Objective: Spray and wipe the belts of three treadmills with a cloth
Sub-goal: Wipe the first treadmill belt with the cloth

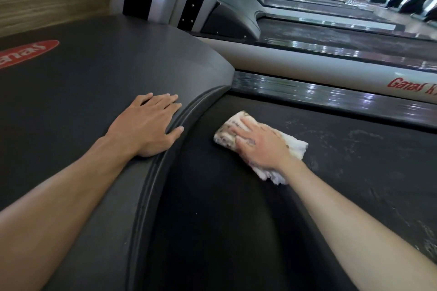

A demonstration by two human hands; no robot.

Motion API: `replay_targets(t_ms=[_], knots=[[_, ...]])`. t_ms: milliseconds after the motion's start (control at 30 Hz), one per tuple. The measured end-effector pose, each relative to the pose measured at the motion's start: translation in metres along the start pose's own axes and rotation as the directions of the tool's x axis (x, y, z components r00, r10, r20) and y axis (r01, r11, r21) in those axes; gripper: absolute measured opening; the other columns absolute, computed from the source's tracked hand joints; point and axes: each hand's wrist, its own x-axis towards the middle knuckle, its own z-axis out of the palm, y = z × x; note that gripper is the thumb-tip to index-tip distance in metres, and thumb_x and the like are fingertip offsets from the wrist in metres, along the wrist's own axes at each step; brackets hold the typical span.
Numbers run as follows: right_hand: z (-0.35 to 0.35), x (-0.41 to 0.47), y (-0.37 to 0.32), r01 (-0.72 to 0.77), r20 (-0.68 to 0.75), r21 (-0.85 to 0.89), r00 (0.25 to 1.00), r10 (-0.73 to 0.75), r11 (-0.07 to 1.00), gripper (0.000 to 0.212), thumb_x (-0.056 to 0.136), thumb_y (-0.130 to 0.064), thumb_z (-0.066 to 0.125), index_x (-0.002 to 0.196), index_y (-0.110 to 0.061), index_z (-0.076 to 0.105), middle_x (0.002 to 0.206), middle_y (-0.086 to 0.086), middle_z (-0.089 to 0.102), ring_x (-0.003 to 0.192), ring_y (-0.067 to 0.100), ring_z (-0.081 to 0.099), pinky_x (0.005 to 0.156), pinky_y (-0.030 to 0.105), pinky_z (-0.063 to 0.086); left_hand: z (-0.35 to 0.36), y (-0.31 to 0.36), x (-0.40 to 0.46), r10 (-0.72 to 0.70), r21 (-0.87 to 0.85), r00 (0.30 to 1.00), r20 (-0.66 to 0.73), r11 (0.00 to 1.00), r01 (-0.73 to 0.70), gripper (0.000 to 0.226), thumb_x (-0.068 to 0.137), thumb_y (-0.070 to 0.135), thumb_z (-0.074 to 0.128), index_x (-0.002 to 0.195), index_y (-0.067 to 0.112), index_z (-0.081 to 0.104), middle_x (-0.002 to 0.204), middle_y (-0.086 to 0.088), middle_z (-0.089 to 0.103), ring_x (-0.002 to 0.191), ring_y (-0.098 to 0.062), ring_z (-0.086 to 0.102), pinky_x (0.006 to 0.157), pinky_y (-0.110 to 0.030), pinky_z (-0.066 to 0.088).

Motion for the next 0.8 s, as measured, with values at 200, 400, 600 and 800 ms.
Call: replay_targets(t_ms=[200,400,600,800], knots=[[0.004,0.043,-0.027,-0.037,0.014,-0.028,0.999,0.038,0.999,0.05,0.105,-0.057,0.028,0.155,-0.052,0.032,0.172,-0.006,0.014,0.154,0.031,0.023,0.125,0.052,0.018,0.001,0.003,-0.001,0.004,-0.011,1.0,-0.013,1.0,-0.004,0.068,0.102,0.057,0.033,0.159,0.021,0.026,0.168,0.004,0.019,0.155,-0.01,0.012,0.127,-0.038,0.005],[0.003,-0.012,-0.023,0.135,0.009,0.045,0.991,-0.136,0.99,0.065,0.089,-0.069,0.018,0.149,-0.059,0.039,0.169,-0.017,0.021,0.152,0.019,0.029,0.123,0.046,0.024,0.0,0.004,0.0,0.031,-0.05,1.0,0.008,0.998,-0.03,0.072,0.099,0.06,0.039,0.159,0.024,0.026,0.168,0.005,0.02,0.154,-0.008,0.012,0.127,-0.038,0.003],[0.006,0.024,-0.009,-0.119,-0.016,0.004,0.993,0.119,0.993,0.05,0.102,-0.059,0.028,0.152,-0.057,0.033,0.172,-0.012,0.014,0.154,0.027,0.024,0.124,0.053,0.018,0.006,0.021,0.0,0.111,-0.069,0.993,0.044,0.992,-0.108,0.081,0.093,0.066,0.046,0.16,0.027,0.022,0.168,0.008,0.018,0.154,-0.005,0.009,0.127,-0.036,0.0],[0.005,-0.002,-0.034,0.101,0.047,-0.005,0.994,-0.1,0.995,0.053,0.101,-0.063,0.022,0.154,-0.059,0.026,0.172,-0.012,0.011,0.156,0.027,0.017,0.125,0.054,0.015,0.007,0.021,0.001,0.138,-0.087,0.989,0.045,0.987,-0.134,0.076,0.097,0.062,0.042,0.161,0.027,0.019,0.168,0.008,0.017,0.154,-0.005,0.01,0.127,-0.033,0.0]])
